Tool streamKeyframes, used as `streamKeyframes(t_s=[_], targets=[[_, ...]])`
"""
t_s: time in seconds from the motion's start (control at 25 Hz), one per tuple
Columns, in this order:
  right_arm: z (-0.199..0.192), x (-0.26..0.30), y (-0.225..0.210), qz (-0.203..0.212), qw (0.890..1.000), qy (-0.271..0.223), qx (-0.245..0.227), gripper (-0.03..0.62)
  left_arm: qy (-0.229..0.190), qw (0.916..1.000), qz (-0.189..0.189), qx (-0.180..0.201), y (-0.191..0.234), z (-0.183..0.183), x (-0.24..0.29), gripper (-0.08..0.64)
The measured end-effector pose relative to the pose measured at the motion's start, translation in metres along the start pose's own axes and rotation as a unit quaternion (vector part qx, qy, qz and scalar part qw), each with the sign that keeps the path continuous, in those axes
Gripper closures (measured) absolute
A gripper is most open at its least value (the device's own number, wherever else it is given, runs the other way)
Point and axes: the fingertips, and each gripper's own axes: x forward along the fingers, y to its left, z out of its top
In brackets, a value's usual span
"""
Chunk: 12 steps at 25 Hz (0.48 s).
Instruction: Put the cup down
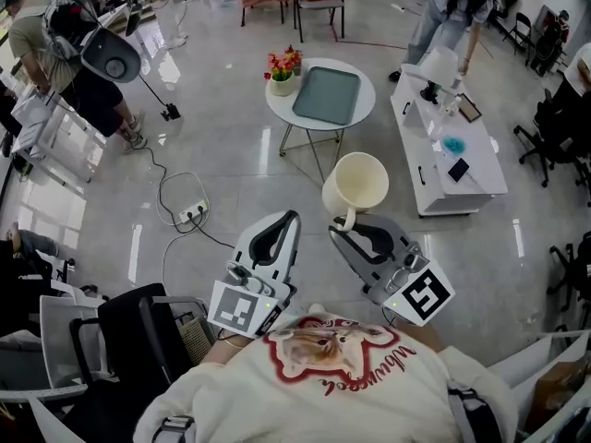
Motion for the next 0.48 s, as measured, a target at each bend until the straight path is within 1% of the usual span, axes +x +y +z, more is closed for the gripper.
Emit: streamKeyframes(t_s=[0.28,0.48], targets=[[-0.011,-0.003,-0.002,0.019,1.0,0.008,0.006,0.538,0.007,0.9998,0.019,0.009,0.002,-0.008,0.002,0.543],[-0.015,0.002,-0.013,0.017,1.0,0.006,0.001,0.538,0.003,0.9997,0.022,0.012,0.012,-0.013,0.011,0.543]])
